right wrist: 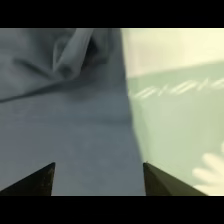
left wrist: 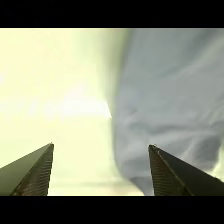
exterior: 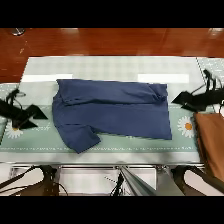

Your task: Fold the shirts.

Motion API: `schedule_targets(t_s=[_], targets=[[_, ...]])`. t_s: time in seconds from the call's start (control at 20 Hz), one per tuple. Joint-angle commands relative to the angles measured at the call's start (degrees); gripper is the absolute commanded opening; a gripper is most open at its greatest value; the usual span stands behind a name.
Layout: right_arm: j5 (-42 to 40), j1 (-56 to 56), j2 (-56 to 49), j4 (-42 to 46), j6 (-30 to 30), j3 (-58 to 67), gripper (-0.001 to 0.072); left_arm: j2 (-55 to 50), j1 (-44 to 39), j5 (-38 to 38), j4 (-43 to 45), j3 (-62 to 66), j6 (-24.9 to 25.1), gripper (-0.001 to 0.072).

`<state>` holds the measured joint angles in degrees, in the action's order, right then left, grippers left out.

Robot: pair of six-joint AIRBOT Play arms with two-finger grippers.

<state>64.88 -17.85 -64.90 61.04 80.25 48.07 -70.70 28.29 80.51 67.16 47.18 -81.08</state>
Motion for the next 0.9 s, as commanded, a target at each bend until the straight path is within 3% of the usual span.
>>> schedule_targets(t_s=[0.0, 0.25, 0.45, 0.6, 0.7, 0.75, 0.8, 0.85], targets=[[-6.9, 1.2, 12.9, -11.6, -4.7, -18.2, 0.0629, 7.5, 5.6, -4.0, -8.8, -13.5, 4.3, 0.0706], [-7.1, 4.1, 15.9, -14.0, -4.4, -21.9, 0.0629, 9.7, 3.0, -10.0, -13.2, -21.7, 5.7, 0.0705], [-7.4, 4.0, 15.9, -21.6, -4.9, -21.4, 0.0629, 9.1, -1.3, -16.5, -18.2, -24.5, 7.5, 0.0705], [-9.8, 0.4, 15.9, -21.0, -3.7, -19.0, 0.0630, 8.0, -7.1, -18.9, -22.5, -26.4, 11.9, 0.0703], [-8.1, -7.0, 15.9, -15.5, 0.9, -15.8, 0.0631, 7.6, -10.7, -18.3, -22.6, -26.5, 13.4, 0.0698], [-5.3, -11.3, 15.9, -9.8, 2.6, -14.1, 0.0631, 7.6, -11.4, -17.4, -22.6, -26.4, 15.7, 0.0632], [-1.7, -15.1, 15.9, -3.8, 3.7, -13.2, 0.0631, 7.6, -11.5, -16.2, -22.6, -26.4, 17.5, 0.0353], [2.6, -18.4, 15.9, 2.5, 4.4, -13.4, 0.0630, 7.6, -11.5, -14.4, -22.6, -26.1, 19.3, 0.0013]])
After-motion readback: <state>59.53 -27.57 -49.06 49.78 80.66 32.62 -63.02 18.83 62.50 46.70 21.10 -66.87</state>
